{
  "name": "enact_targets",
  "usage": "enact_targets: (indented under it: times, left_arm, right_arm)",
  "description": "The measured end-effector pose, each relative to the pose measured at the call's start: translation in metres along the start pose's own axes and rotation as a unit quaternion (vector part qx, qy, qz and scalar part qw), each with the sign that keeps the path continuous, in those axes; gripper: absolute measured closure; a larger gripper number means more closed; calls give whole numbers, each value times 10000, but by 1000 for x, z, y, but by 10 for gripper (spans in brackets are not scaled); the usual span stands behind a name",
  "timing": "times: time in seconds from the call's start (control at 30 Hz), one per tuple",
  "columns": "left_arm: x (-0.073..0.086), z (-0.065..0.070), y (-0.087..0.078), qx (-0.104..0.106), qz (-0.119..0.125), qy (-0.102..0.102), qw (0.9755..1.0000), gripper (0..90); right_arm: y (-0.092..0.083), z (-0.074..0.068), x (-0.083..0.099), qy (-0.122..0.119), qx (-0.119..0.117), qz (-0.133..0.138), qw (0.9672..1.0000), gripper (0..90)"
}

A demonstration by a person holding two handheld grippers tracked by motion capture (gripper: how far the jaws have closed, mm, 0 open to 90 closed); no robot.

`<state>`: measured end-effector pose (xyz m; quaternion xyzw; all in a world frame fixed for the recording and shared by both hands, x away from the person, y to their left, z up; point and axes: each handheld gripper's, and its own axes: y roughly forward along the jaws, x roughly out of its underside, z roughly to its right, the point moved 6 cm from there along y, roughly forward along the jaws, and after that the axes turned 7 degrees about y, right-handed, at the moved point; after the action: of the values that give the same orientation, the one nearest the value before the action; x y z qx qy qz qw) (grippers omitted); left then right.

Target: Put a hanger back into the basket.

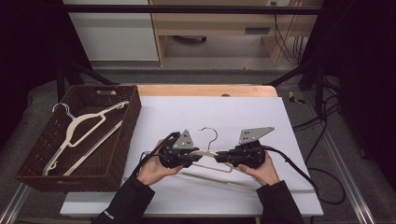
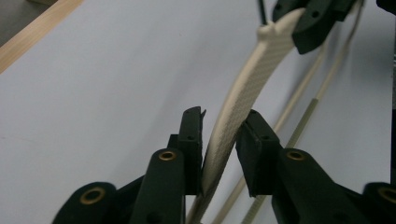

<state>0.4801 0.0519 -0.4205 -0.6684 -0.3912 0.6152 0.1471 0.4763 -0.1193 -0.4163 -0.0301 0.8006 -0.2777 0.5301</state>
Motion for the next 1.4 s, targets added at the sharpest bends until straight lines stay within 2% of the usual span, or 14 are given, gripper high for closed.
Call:
enact_targets:
  times: [0.07,0.1,0.27,0.3,0.37,0.4,0.47,0.53,0.57,0.6,0.77,1.0,1.1,1.4]
  left_arm:
    - [1,4,-1,65,9,0,10000,779]
    - [1,7,-1,74,71,-95,9999,790]
    - [6,11,1,108,107,-177,9997,824]
    - [5,12,2,138,203,-297,9993,831]
    - [5,14,2,198,274,-375,9987,851]
    - [6,13,0,180,247,-330,9990,860]
    - [5,13,-1,48,316,-450,9985,862]
    - [8,11,-4,52,330,-523,9981,862]
    - [8,12,-4,23,443,-667,9968,862]
    - [10,10,-6,-31,430,-711,9965,862]
    - [12,4,-15,-272,485,-842,9949,862]
    - [11,-7,-37,-470,679,-997,9916,862]
    - [10,-14,-49,-578,790,-1067,9895,863]
    - [8,-36,-91,-754,949,-1187,9855,862]
  right_arm:
    - [0,2,0,-67,208,50,9997,758]
    - [1,3,0,-100,259,74,9996,738]
    - [4,5,0,-160,465,169,9986,653]
    - [4,5,0,-162,511,199,9984,633]
    - [4,6,-1,-214,640,262,9974,574]
    - [3,6,-1,-236,722,292,9967,544]
    - [1,7,-2,-287,879,354,9951,493]
    - [-2,7,-1,-295,947,372,9944,449]
    - [-4,7,-1,-299,1001,417,9937,431]
    - [-7,7,-1,-291,1044,458,9931,407]
    - [-20,11,-1,-119,1329,665,9888,298]
    - [-42,27,9,239,1860,866,9784,180]
    - [-53,33,11,448,2118,1066,9704,109]
    - [-69,38,23,635,2558,1282,9561,39]
